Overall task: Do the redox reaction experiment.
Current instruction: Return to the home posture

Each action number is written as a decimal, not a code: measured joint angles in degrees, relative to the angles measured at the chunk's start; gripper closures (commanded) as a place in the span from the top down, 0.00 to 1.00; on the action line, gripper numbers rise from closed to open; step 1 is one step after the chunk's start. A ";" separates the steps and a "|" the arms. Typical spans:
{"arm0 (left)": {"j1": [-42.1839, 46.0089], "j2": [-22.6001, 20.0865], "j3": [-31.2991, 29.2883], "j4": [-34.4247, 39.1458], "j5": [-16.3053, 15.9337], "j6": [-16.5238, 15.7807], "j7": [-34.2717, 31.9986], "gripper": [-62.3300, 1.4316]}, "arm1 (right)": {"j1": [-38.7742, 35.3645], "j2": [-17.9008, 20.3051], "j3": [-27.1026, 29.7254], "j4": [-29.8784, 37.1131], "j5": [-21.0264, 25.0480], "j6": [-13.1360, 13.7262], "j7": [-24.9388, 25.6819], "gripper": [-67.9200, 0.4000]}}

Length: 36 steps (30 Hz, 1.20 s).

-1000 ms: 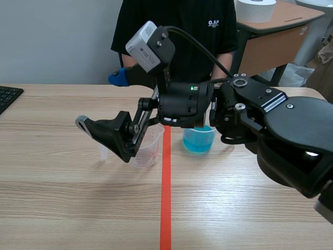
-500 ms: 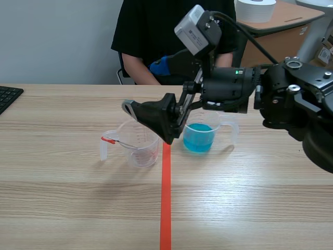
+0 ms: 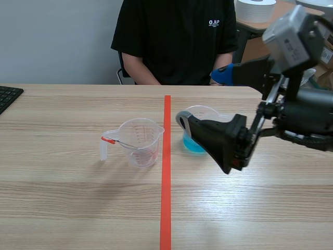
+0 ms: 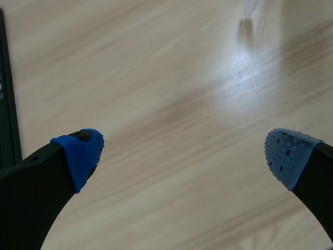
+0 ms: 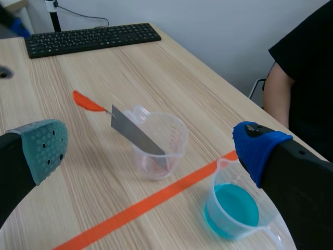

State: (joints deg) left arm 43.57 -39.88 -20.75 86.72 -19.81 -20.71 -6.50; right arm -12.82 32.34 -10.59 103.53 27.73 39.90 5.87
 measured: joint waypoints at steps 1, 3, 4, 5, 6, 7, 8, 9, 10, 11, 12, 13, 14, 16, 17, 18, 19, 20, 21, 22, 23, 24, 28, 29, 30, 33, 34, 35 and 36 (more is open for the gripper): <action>-2.08 -0.02 0.00 0.02 0.50 -0.94 -0.17 1.00 | -2.21 0.50 1.79 1.68 0.00 -0.04 0.00 1.00; -5.57 0.00 0.00 0.17 0.81 -2.47 -0.17 1.00 | -6.56 1.40 5.27 4.74 0.00 -0.26 0.00 1.00; -7.06 0.00 0.00 0.35 0.81 -3.87 -0.17 1.00 | -8.61 1.66 6.91 6.19 0.02 -0.59 -0.22 1.00; -8.41 0.02 0.04 0.57 0.94 -5.49 -0.17 1.00 | -10.67 1.73 8.50 7.56 0.00 -1.11 -0.46 1.00; -9.73 0.00 0.39 0.85 0.96 -6.43 -0.17 1.00 | -12.59 1.81 9.86 8.83 0.02 -1.38 -0.68 1.00; -11.06 0.02 1.07 1.25 0.98 -6.27 -0.15 1.00 | -14.47 1.86 11.26 10.03 0.00 -1.38 -1.16 1.00; -12.37 0.02 1.92 1.68 1.38 -6.10 0.07 1.00 | -16.26 1.86 12.37 11.10 0.00 -1.73 -1.53 1.00; -13.77 0.02 2.93 2.23 1.42 -6.08 1.16 1.00 | -18.03 1.95 13.25 12.02 0.00 -2.45 -1.62 1.00; -15.10 0.00 4.22 2.75 1.46 -5.99 2.29 1.00 | -19.67 2.01 14.03 12.83 0.00 -2.82 -1.77 1.00; -16.31 0.02 5.70 3.13 1.46 -5.95 2.86 1.00 | -21.24 2.01 14.80 13.53 0.00 -2.80 -1.90 1.00; -17.46 0.02 7.28 3.41 1.44 -5.97 3.43 1.00 | -22.67 2.03 15.47 14.21 0.00 -2.82 -2.01 1.00; -18.60 0.02 8.85 3.50 1.44 -5.97 4.07 1.00 | -24.09 2.10 16.00 14.86 0.00 -2.82 -2.03 1.00; -19.65 0.02 10.29 3.50 1.51 -5.99 4.79 1.00 | -25.31 2.14 16.48 15.43 0.00 -2.82 -2.10 1.00; -21.24 0.02 12.66 3.50 1.60 -5.97 4.72 1.00 | -27.02 2.14 17.40 16.26 0.00 -2.84 -2.12 1.00; -21.92 0.02 13.55 3.50 1.57 -5.97 4.61 1.00 | -27.56 2.14 17.86 16.59 0.00 -2.86 -2.12 1.00; -22.56 0.02 14.21 3.50 1.36 -5.97 4.59 1.00 | -28.09 2.14 18.36 16.96 0.02 -3.32 -2.10 1.00; -23.12 0.02 14.73 3.50 1.14 -5.97 4.59 1.00 | -28.63 2.14 18.71 17.33 0.00 -4.17 -2.10 1.00; -23.61 0.02 15.10 3.50 1.11 -5.97 4.61 1.00 | -29.20 2.14 18.99 17.68 0.02 -4.79 -2.05 1.00; -24.09 0.02 15.37 3.50 0.87 -5.95 4.72 1.00 | -29.97 2.14 19.12 17.99 0.02 -4.83 -2.05 1.00; -24.48 0.02 15.65 3.50 0.22 -5.90 4.87 1.00 | -30.75 2.14 19.12 18.23 0.00 -5.01 -2.05 1.00; -24.92 0.02 15.87 3.50 -0.15 -5.90 5.11 1.00 | -31.58 2.14 19.10 18.32 0.00 -4.87 -2.01 1.00; -25.31 0.02 16.13 3.50 -0.55 -5.88 5.79 1.00 | -32.24 2.14 19.10 18.32 0.00 -4.74 -1.92 1.00; -26.27 0.02 16.35 3.50 -2.80 -5.49 7.54 1.00 | -32.76 2.14 19.10 18.32 0.04 -5.22 -1.88 1.00; -26.32 0.02 16.35 3.50 -2.91 -5.49 7.54 1.00 | -32.76 2.14 19.10 18.32 0.02 -5.31 -1.92 1.00; -26.29 0.02 16.35 3.50 -3.61 -5.49 7.56 1.00 | -32.76 2.14 19.10 18.32 0.00 -5.42 -1.95 1.00; -26.27 0.02 16.35 3.50 -4.28 -5.49 7.54 1.00 | -32.61 2.14 19.10 18.32 0.02 -5.42 -1.90 1.00; -26.27 0.02 16.35 3.50 -4.28 -5.49 7.54 1.00 | -32.61 2.14 19.10 18.32 0.00 -5.42 -1.92 1.00; -26.27 0.02 16.35 3.50 -4.31 -5.49 7.50 1.00 | -32.59 2.14 19.10 18.32 0.00 -5.42 -1.92 1.00; -26.27 0.02 16.35 3.50 -4.31 -5.49 7.10 1.00 | -32.59 2.14 19.10 18.32 0.00 -5.42 -1.92 1.00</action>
State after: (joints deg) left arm 17.30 -39.86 -4.40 90.21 -24.12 -26.20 0.60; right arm -45.41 34.48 8.51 121.84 27.73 34.48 3.95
